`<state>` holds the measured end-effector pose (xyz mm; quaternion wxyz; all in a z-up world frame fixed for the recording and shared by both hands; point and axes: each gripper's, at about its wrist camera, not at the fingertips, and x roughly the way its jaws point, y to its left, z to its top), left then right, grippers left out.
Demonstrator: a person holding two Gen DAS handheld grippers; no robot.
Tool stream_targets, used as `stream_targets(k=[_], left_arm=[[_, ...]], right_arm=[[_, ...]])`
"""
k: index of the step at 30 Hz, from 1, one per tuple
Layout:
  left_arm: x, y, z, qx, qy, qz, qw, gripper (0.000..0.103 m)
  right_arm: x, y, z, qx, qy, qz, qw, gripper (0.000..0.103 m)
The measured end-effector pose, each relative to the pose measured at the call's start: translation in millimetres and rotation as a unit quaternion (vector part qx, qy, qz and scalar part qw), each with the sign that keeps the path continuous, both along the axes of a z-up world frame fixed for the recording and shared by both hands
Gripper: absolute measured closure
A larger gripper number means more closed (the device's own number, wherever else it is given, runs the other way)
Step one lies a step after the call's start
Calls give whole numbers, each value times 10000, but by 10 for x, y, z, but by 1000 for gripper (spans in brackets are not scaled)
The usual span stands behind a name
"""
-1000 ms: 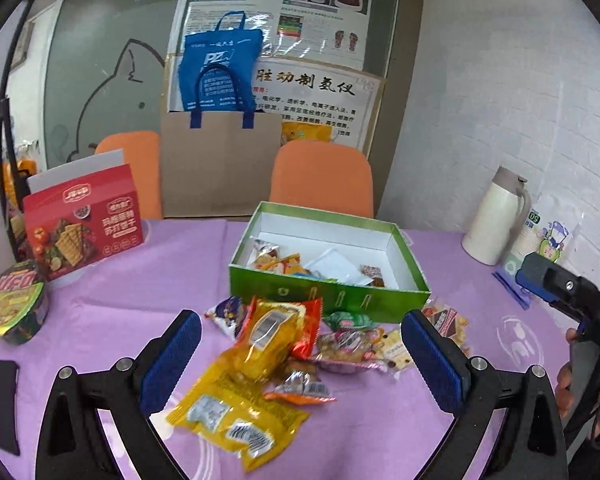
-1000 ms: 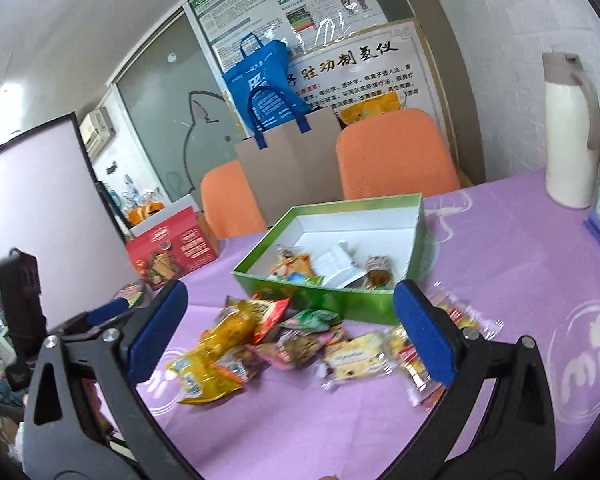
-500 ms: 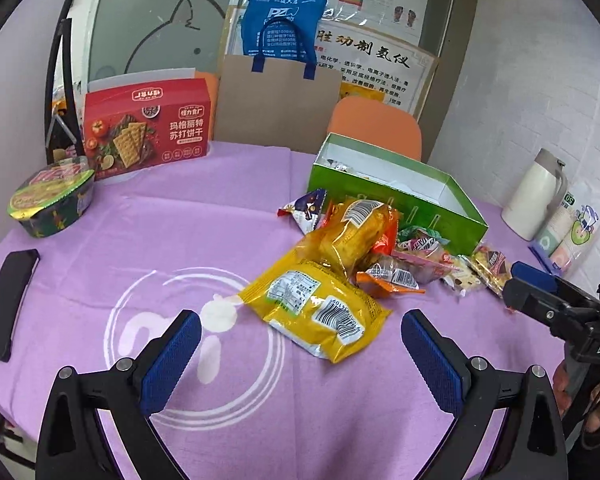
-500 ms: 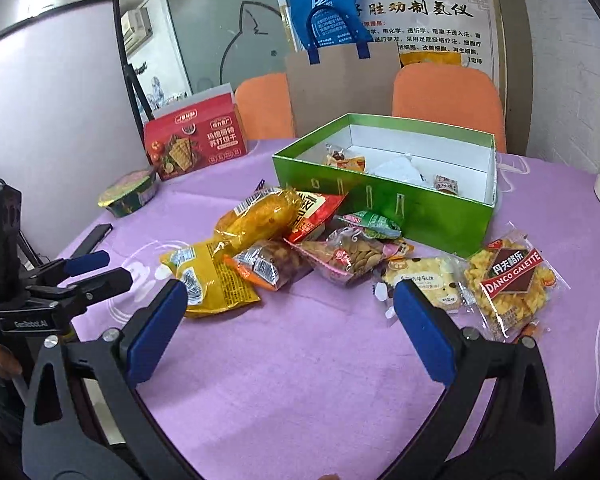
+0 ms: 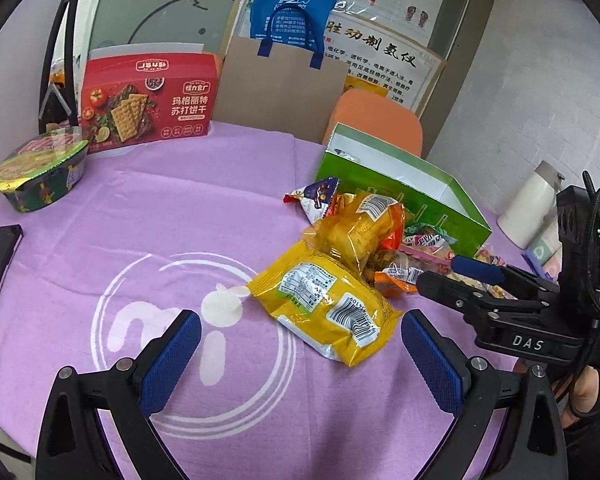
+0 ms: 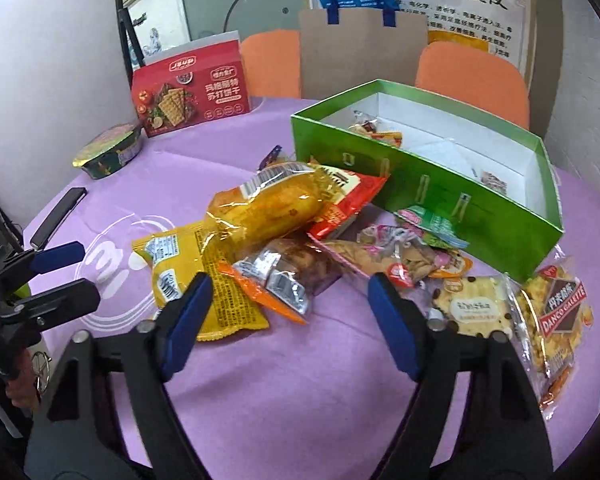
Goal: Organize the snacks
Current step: 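Grasp orange-edged cookie packet with right tool while left tool grasps pink seed packet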
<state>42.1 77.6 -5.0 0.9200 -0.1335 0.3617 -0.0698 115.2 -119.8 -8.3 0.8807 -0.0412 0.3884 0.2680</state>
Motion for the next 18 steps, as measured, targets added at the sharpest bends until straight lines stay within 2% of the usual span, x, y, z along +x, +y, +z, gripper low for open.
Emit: stream_targets(k=[4, 5, 6, 10, 14, 18], left_arm=[[-10, 66, -12, -110, 21, 99, 9999, 1], [-7, 68, -10, -126, 25, 101, 9999, 1], [-1, 63, -6, -137, 31, 84, 9999, 1], [0, -12, 35, -46, -25, -32, 10000, 1], [37, -141, 69, -59, -36, -255, 9997, 1], [82, -365, 93, -11, -49, -573, 9983, 1]], right_arm=[[25, 165, -86, -246, -10, 225, 9994, 35], [42, 189, -120, -341, 12, 231, 9992, 38], [69, 195, -154, -394, 54, 245, 9989, 61], [37, 34, -110, -108, 136, 265, 9995, 67], [-199, -232, 12, 102, 123, 380, 9992, 68], [-392, -534, 49, -59, 105, 244, 9996, 67]])
